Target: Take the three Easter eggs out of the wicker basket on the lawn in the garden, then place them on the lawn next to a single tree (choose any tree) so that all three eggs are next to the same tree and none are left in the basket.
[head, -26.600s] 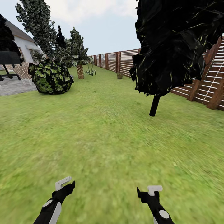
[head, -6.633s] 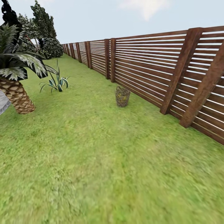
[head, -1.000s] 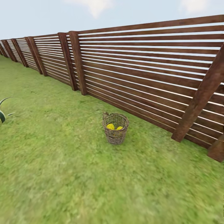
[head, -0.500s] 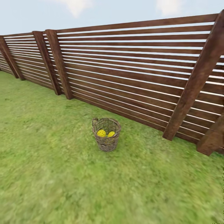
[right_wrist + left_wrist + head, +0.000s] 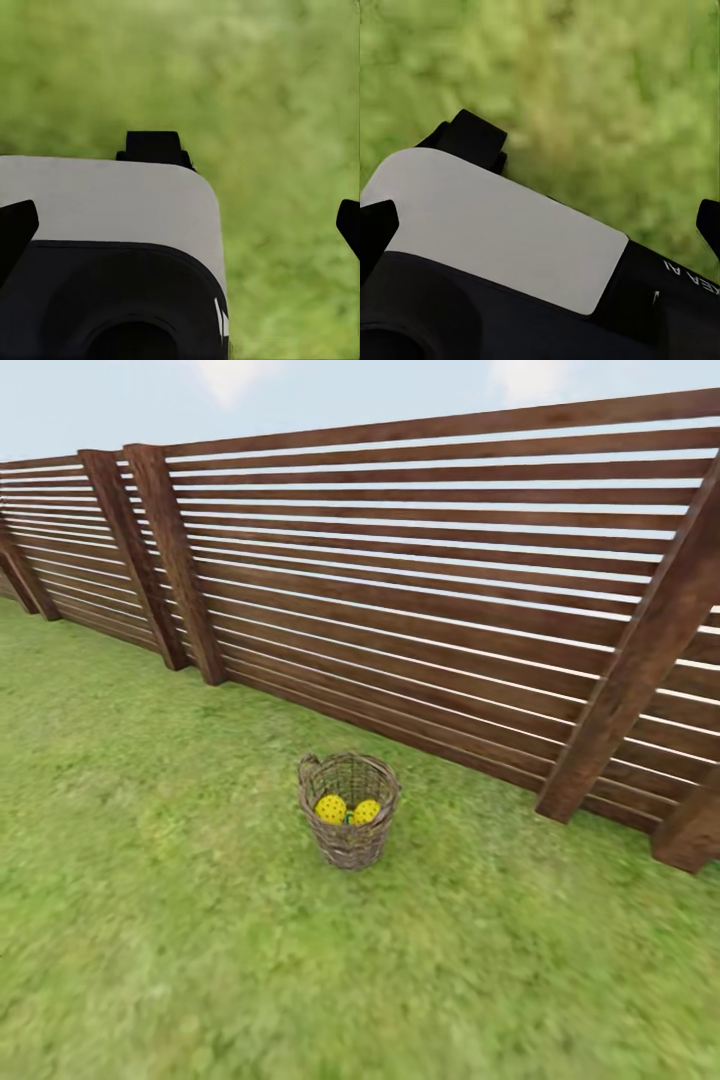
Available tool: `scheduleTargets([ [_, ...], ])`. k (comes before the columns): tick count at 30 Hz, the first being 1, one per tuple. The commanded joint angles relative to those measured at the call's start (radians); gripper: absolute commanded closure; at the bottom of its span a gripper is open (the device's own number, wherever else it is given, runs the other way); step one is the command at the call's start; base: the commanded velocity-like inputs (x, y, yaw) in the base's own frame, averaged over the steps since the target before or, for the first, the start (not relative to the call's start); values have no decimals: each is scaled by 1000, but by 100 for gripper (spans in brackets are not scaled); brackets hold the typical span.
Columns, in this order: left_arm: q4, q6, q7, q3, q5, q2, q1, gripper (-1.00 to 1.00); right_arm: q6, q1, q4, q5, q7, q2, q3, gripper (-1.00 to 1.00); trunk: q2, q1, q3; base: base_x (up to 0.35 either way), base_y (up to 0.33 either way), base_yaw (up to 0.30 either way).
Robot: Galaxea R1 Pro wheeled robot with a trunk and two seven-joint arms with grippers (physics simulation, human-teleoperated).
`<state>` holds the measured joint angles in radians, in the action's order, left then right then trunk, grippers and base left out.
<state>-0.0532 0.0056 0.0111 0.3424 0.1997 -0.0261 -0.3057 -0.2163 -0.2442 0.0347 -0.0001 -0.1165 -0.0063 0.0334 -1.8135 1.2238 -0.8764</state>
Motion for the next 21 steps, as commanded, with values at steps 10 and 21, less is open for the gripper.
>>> scheduleTargets([
  [10, 0, 1, 1, -2, 9, -1, -1, -100, -5, -1, 6, 2, 0, -3, 5, -100, 0, 0, -2, 309, 176, 9],
  [21, 0, 1, 1, -3, 6, -1, -1, -100, -6, -2, 5, 56, 9, -1, 5, -100, 0, 0, -2, 325, 14, -35],
])
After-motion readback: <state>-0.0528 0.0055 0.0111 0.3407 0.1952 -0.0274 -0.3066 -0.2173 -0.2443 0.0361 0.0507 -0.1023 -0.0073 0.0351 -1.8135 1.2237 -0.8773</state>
